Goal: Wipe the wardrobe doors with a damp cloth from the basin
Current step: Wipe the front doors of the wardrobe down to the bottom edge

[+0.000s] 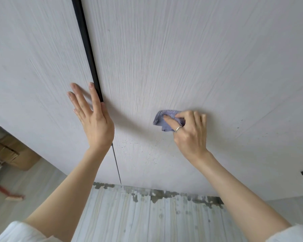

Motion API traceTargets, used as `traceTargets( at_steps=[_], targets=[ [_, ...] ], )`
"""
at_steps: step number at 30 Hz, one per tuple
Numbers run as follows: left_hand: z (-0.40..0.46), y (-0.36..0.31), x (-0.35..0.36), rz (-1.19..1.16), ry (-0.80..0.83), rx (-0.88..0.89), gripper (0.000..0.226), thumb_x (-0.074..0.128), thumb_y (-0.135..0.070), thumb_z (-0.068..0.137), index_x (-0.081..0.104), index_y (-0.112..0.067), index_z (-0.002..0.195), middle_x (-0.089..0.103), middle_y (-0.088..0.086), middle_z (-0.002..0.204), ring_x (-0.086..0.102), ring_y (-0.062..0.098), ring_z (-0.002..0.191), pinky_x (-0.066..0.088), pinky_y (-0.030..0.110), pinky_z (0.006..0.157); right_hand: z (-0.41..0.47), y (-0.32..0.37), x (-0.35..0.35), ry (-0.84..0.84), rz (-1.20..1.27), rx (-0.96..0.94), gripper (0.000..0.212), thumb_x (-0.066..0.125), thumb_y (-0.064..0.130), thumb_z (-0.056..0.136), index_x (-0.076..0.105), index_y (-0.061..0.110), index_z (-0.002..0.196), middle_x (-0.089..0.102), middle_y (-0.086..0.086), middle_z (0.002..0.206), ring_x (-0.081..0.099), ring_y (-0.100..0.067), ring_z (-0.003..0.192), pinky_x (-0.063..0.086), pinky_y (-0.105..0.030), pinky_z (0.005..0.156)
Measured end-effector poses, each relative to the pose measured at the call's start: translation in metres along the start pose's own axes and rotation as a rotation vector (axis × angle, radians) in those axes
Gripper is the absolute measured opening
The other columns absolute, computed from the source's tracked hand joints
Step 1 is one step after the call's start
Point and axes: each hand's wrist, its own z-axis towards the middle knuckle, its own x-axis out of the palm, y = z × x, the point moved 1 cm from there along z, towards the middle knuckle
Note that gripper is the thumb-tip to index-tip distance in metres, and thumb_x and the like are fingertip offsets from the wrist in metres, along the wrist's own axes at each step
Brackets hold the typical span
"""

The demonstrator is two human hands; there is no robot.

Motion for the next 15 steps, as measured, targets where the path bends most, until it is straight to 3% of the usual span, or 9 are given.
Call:
traceTargets(
  at_steps=[4, 7, 10, 15],
  targets=[
    [0.0, 0.002, 0.002, -0.002, -0.003, 0.011, 0.056, 0.027, 0.002, 0.097, 0.007, -0.015, 0.146, -0.001, 0.032, 0.152, -0.007, 0.046, 0.141, -0.016, 0.018, 0.109, -0.057, -0.004, 0.007, 0.299, -0.069, -0.016, 0.024, 0.08, -0.001, 0.067, 0.075, 0.014, 0.085, 0.053, -0.006, 0.067, 0.049, -0.025, 0.062, 0.028, -0.036, 0.057],
    [0.0, 0.004, 0.0, 0.008, 0.013, 0.028, 0.054, 0.027, 0.002, 0.097, 0.012, -0.01, 0.147, -0.001, 0.033, 0.152, -0.006, 0.047, 0.14, -0.015, 0.02, 0.11, -0.075, -0.014, -0.002, 0.453, -0.125, 0.034, 0.029, 0.081, -0.009, 0.057, 0.073, 0.013, 0.075, 0.053, -0.005, 0.066, 0.053, -0.025, 0.06, 0.029, -0.034, 0.058],
    [-0.002, 0.006, 0.0, 0.01, 0.02, 0.027, 0.052, 0.027, 0.0, 0.098, 0.013, -0.008, 0.147, -0.001, 0.033, 0.151, -0.006, 0.048, 0.14, -0.013, 0.023, 0.111, -0.056, -0.017, -0.013, 0.322, -0.115, 0.041, 0.032, 0.071, -0.011, 0.064, 0.075, 0.014, 0.082, 0.058, -0.007, 0.071, 0.053, -0.026, 0.064, 0.023, -0.034, 0.061],
    [-0.003, 0.008, 0.002, 0.013, 0.004, 0.025, 0.053, 0.028, 0.002, 0.097, 0.012, -0.006, 0.147, 0.0, 0.035, 0.151, -0.005, 0.05, 0.14, -0.006, 0.039, 0.114, -0.016, -0.018, -0.016, 0.056, 0.006, 0.093, 0.034, 0.043, 0.009, 0.095, 0.076, 0.019, 0.094, 0.062, -0.008, 0.082, 0.04, -0.021, 0.074, 0.025, -0.036, 0.063]
  ],
)
